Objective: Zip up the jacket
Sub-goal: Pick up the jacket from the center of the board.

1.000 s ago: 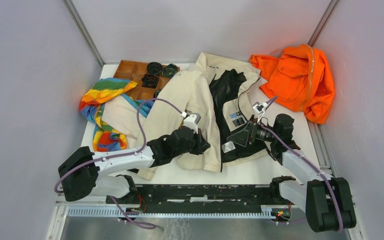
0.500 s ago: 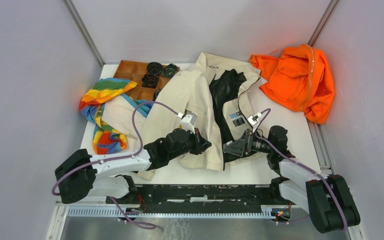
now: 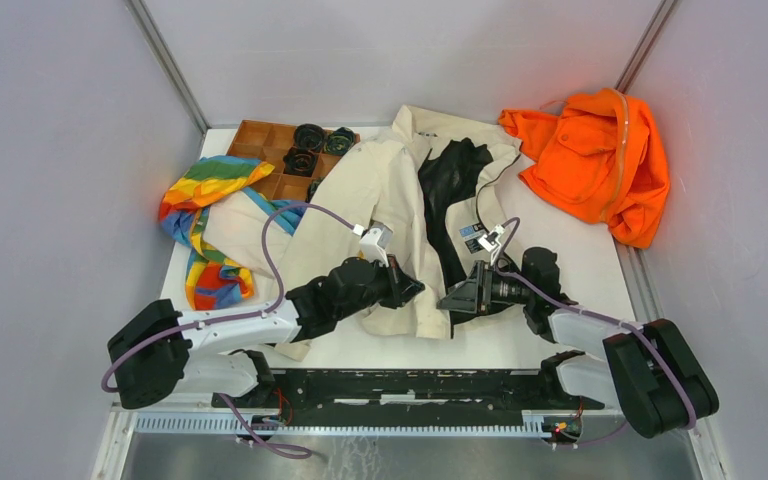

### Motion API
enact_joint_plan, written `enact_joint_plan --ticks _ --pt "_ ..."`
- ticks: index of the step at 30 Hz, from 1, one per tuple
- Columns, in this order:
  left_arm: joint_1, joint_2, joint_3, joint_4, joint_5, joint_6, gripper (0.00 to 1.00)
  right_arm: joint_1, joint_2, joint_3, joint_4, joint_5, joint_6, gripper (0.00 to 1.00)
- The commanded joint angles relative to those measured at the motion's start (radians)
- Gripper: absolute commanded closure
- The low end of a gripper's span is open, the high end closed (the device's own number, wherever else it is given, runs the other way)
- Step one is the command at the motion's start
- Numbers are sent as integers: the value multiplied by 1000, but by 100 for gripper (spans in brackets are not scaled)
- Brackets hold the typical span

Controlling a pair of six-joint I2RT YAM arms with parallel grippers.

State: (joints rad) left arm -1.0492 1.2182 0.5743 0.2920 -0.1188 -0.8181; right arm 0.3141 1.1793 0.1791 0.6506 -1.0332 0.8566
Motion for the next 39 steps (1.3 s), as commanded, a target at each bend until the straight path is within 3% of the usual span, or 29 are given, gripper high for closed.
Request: enact_joint_plan --ticks 1,7,11,12,16,24,33,39 --pt "1 -20 -3 64 20 -30 98 11 19 39 99 7 48 28" --pt "1 -22 -2 57 24 -32 98 12 24 45 147 11 71 50" --pt "1 -16 4 58 31 -33 98 10 20 33 212 23 94 92" --pt "1 -15 6 58 31 -34 98 10 21 36 215 22 95 98" --pt "1 -17 19 36 25 -42 97 10 15 38 227 24 96 100" --pt "4 -109 64 -156 -28 -57 42 11 -1 32 247 19 86 100" --pt "3 -380 59 -313 -93 -52 3 10 1 34 277 4 92 100" --pt "5 -470 20 -247 -43 -90 0 10 10 46 291 -13 89 100"
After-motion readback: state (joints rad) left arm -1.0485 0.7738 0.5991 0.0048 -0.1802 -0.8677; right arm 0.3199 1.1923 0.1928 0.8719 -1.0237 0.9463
